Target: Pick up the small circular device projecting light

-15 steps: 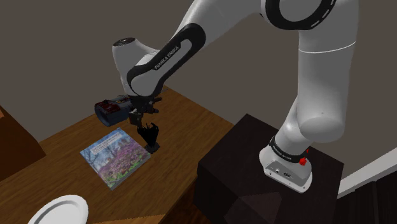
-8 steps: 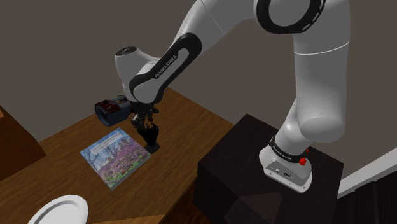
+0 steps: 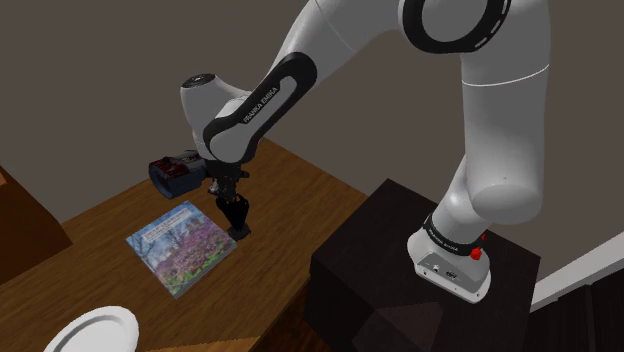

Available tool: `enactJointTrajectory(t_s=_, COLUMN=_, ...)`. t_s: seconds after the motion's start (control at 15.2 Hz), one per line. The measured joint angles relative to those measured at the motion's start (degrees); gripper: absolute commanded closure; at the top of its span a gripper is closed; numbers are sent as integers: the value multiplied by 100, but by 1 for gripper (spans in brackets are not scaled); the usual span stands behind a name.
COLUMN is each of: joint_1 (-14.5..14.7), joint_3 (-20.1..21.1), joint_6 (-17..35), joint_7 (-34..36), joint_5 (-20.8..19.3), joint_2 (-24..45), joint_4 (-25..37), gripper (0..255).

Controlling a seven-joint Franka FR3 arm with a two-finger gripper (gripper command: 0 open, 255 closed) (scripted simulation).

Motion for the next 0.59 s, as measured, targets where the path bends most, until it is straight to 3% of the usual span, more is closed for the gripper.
enactJointTrajectory(t_s=0.59, joint_1=-54, joint_3=83, joint_6=-414, joint_7=-69, joint_5=133, joint_2=-383, joint_4=40, gripper=255)
